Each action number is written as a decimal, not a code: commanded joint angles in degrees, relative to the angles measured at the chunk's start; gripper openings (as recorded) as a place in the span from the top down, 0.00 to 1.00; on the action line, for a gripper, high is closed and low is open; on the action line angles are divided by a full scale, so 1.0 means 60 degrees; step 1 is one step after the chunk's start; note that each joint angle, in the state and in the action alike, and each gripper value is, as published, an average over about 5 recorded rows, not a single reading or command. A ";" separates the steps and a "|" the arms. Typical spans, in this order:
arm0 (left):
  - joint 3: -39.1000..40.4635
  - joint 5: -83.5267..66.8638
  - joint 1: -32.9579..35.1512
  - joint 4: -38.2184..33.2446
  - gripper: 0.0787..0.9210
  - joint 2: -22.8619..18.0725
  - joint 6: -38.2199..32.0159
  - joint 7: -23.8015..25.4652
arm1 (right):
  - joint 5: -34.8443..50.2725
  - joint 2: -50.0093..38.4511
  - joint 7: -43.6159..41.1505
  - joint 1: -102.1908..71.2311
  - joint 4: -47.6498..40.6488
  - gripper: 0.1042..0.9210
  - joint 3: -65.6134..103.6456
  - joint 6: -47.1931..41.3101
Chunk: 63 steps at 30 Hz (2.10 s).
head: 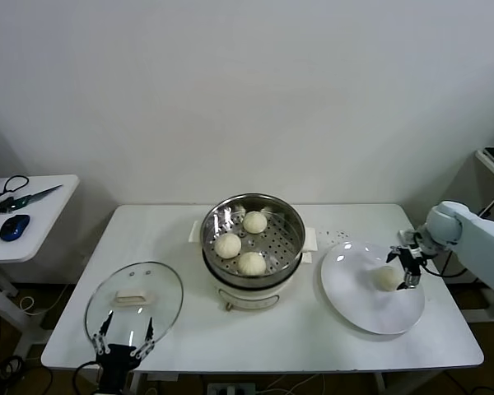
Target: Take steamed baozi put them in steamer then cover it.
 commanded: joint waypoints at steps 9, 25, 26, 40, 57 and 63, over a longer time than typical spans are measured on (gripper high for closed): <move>-0.0050 0.0036 0.0030 0.0049 0.12 0.0000 -0.0029 -0.0010 | -0.0357 0.0601 -0.0070 -0.0385 -0.0798 0.12 0.0263 0.0207; -0.0016 0.0027 0.0023 -0.0007 0.12 -0.0008 -0.0029 -0.0016 | 0.0967 0.0427 -0.0097 0.1118 -0.0497 0.23 -0.0921 0.0030; 0.0001 0.0025 0.0023 -0.0011 0.12 -0.0007 -0.0033 -0.0016 | 0.1271 0.0422 -0.0082 0.1538 -0.0411 0.23 -0.1263 -0.0042; 0.0424 -0.0281 0.0237 -0.0335 0.12 0.0070 -0.0067 0.0034 | 0.7467 0.2599 0.0265 0.7723 0.0656 0.23 -0.7265 -0.1403; 0.0657 -0.0586 0.0576 -0.0914 0.12 0.0201 0.0280 -0.0091 | 1.0179 0.5443 0.1719 0.7950 0.2071 0.23 -0.8516 -0.2497; 0.0604 -0.0672 0.0513 -0.0977 0.12 0.0255 0.0336 -0.0095 | 1.0080 0.5990 0.1788 0.7475 0.1812 0.23 -0.8687 -0.2535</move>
